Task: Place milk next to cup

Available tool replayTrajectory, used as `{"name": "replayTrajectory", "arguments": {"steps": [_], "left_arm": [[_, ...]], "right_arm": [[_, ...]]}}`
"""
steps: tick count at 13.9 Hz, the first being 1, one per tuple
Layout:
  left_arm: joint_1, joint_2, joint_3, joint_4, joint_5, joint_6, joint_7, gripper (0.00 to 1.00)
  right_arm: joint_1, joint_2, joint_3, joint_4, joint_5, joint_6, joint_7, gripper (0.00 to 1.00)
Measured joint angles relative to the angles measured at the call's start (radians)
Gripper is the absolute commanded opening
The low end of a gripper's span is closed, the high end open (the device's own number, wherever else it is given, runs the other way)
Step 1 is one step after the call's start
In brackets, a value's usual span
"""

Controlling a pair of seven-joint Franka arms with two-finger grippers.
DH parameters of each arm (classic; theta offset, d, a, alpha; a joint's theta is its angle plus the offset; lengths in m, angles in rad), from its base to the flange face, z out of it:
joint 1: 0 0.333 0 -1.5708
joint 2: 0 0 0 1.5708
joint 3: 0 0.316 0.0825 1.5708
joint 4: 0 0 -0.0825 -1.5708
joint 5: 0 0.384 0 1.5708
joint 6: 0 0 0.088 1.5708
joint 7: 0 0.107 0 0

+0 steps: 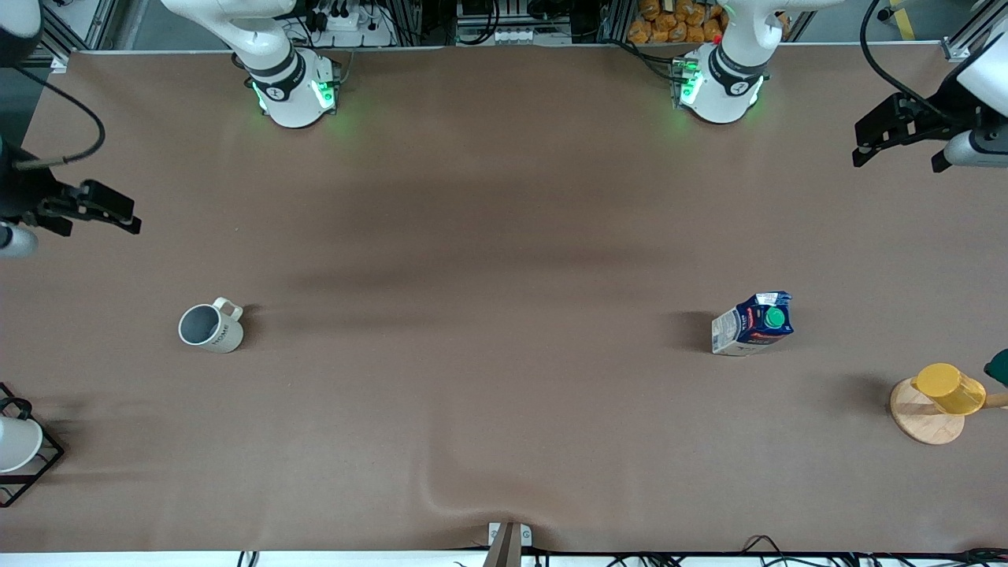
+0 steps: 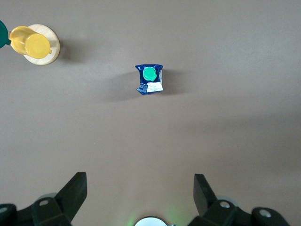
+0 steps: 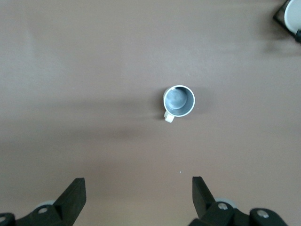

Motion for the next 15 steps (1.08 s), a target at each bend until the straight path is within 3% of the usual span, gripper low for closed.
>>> {"name": "replayTrajectory", "arguments": {"steps": [2,8,13,15], "left_arm": [[0.001,0.016,0.0,-0.002,0.0,0.0,0.0,1.0],[0.002,0.085,0.001,-0.034,0.0,0.017,0.0,1.0],[0.002,0.167,0.0,-0.175,0.0,0.224,0.0,1.0],[0.001,0.176,0.0,-0.256,0.0,0.321,0.0,1.0]], "right_arm": [[-0.031,0.069,-0.001,-0.017,0.0,0.024,-0.044,1.0],[-0.1,0.24,-0.002,-0.167,0.0,0.334,-0.176,1.0],[-0.157,0.391,-0.004,-0.179,0.0,0.484,-0.28,1.0],[-0.181,0.444,-0.005,-0.179,0.0,0.54,-0.32,0.85]]}}
